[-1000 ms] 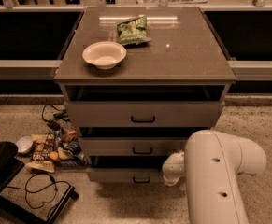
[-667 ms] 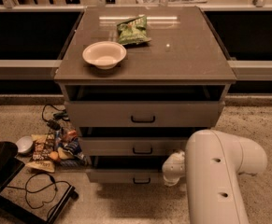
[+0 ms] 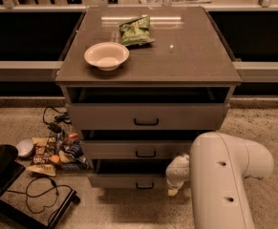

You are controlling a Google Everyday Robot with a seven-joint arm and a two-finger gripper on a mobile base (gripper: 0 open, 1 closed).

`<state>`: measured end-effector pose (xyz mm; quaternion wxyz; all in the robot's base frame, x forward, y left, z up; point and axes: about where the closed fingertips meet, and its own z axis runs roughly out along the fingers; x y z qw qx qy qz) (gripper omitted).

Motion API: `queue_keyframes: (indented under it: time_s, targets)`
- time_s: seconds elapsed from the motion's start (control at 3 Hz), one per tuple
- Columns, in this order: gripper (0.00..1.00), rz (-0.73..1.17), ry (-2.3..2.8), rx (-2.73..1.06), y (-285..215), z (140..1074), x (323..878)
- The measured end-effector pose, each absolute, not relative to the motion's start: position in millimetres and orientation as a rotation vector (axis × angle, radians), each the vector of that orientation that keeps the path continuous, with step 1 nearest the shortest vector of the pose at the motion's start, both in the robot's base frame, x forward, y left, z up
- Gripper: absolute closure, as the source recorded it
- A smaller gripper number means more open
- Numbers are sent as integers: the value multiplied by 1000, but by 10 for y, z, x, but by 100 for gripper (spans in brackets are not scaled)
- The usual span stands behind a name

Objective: Open bottom drawer

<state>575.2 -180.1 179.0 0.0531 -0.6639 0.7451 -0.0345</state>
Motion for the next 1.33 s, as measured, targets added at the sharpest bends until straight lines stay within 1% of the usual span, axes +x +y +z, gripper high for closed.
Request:
queue_keyframes:
  time_s: [0.33, 0.67, 1.0, 1.33]
  targets:
    - [0, -105, 2265, -2018, -1801, 1791, 5751]
    - [4, -104, 2266, -2019, -1800, 1784, 5744]
    - [25, -101, 2267, -2020, -1800, 1772, 5733]
    - [50, -74, 2328, -2036, -1823, 1805, 5546]
